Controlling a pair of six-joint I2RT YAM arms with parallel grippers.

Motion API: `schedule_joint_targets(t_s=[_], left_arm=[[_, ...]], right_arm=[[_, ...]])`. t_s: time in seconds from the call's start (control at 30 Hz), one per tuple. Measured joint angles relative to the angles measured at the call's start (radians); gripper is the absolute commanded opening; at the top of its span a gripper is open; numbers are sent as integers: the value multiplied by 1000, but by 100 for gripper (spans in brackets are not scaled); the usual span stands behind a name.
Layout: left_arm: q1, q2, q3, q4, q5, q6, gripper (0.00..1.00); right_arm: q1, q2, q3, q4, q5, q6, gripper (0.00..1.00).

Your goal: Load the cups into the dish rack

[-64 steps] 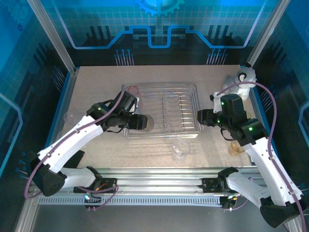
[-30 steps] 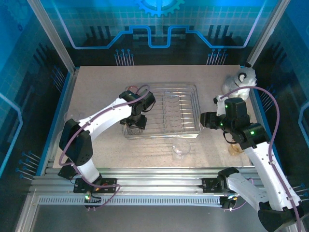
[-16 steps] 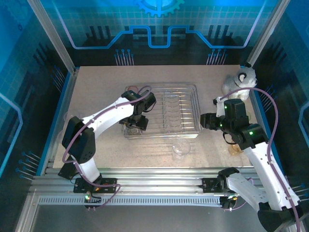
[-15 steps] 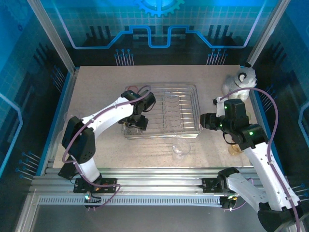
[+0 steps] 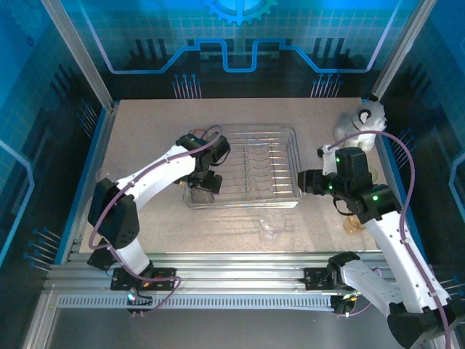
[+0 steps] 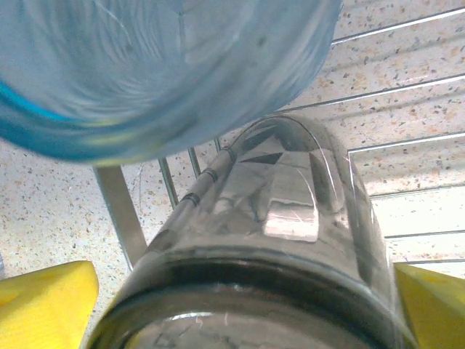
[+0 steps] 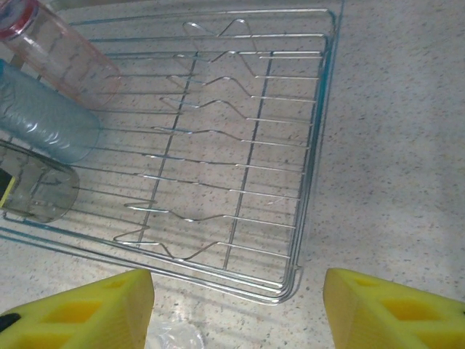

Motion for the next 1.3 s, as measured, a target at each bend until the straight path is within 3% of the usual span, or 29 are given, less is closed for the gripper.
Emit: schedule_joint_targets(t_s=[0.47, 0.83, 1.3], left_arm=[[1, -185, -60, 42, -6, -1, 99], [9, -464, -214, 227, -22, -8, 99], [10, -737, -449, 479, 28, -8, 99]], right_arm=[[22, 63, 26, -66, -143, 43, 63], [291, 102, 27, -196, -60, 145, 61], [473, 193, 8, -246, 72, 235, 56]])
